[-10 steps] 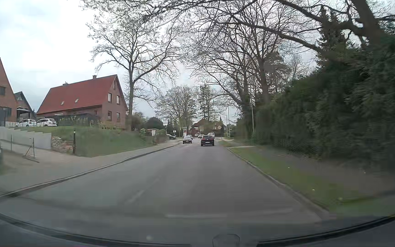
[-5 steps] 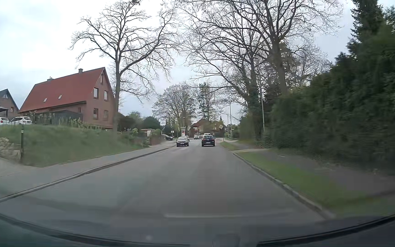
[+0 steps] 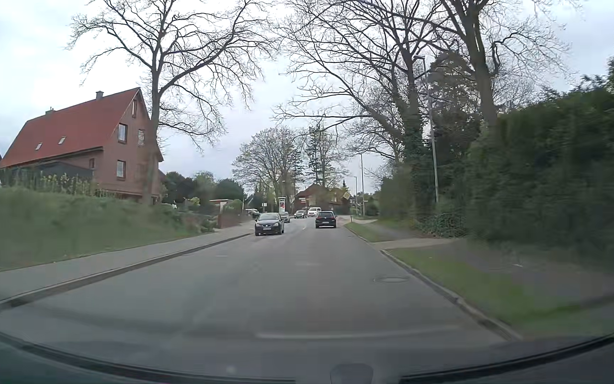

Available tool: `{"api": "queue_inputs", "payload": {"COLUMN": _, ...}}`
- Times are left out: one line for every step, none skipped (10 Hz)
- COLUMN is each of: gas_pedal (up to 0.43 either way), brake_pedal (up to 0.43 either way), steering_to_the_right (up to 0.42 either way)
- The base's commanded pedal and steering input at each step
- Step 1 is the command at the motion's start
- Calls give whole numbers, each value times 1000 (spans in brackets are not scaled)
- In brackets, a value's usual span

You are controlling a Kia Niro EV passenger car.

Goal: Follow the waypoints while adhering to traffic rules and regulations

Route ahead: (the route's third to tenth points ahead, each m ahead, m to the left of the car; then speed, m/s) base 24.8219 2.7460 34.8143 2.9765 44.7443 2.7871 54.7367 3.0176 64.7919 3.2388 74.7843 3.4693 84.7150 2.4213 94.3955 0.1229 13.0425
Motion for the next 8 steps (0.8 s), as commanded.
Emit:
{"api": "queue_inputs", "payload": {"gas_pedal": 209, "brake_pedal": 0, "steering_to_the_right": -1}}
{"api": "queue_inputs", "payload": {"gas_pedal": 209, "brake_pedal": 0, "steering_to_the_right": -1}}
{"api": "queue_inputs", "payload": {"gas_pedal": 209, "brake_pedal": 0, "steering_to_the_right": -1}}
{"api": "queue_inputs", "payload": {"gas_pedal": 209, "brake_pedal": 0, "steering_to_the_right": -1}}
{"api": "queue_inputs", "payload": {"gas_pedal": 197, "brake_pedal": 0, "steering_to_the_right": -1}}
{"api": "queue_inputs", "payload": {"gas_pedal": 197, "brake_pedal": 0, "steering_to_the_right": -1}}
{"api": "queue_inputs", "payload": {"gas_pedal": 197, "brake_pedal": 0, "steering_to_the_right": -1}}
{"api": "queue_inputs", "payload": {"gas_pedal": 197, "brake_pedal": 0, "steering_to_the_right": -2}}
